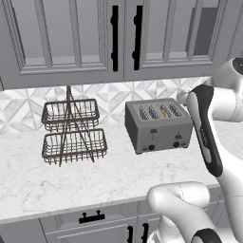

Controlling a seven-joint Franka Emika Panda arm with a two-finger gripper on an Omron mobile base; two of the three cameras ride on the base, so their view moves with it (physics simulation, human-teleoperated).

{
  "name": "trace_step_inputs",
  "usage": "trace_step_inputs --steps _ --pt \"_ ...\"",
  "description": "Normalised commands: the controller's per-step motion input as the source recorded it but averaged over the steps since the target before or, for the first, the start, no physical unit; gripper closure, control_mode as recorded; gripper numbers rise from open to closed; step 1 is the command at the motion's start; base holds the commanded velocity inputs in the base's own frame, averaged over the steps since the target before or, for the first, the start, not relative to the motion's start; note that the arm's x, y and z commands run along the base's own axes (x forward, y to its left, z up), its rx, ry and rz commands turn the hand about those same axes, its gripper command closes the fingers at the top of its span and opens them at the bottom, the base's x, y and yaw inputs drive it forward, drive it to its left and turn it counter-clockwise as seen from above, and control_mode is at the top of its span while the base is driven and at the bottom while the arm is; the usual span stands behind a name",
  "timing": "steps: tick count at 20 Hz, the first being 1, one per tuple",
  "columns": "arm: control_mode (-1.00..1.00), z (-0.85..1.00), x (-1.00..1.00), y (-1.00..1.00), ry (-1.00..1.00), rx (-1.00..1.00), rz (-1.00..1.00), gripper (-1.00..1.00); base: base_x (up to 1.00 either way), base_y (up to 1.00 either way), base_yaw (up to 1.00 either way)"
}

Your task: Start the toaster. Once the lever pops up, take the bread to the plate on the dining counter.

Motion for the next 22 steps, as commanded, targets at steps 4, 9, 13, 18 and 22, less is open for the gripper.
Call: trace_step_inputs --steps 4,9,13,18,22 --pt "-1.0 0.0 0.0 0.0 0.0 0.0 0.0 -1.0 0.0 0.0 0.0" --pt "-1.0 0.0 0.0 0.0 0.0 0.0 0.0 -1.0 0.0 0.0 0.0" --pt "-1.0 0.0 0.0 0.0 0.0 0.0 0.0 -1.0 0.0 0.0 0.0" --pt "-1.0 0.0 0.0 0.0 0.0 0.0 0.0 -1.0 0.0 0.0 0.0" --pt "-1.0 0.0 0.0 0.0 0.0 0.0 0.0 -1.0 0.0 0.0 0.0"
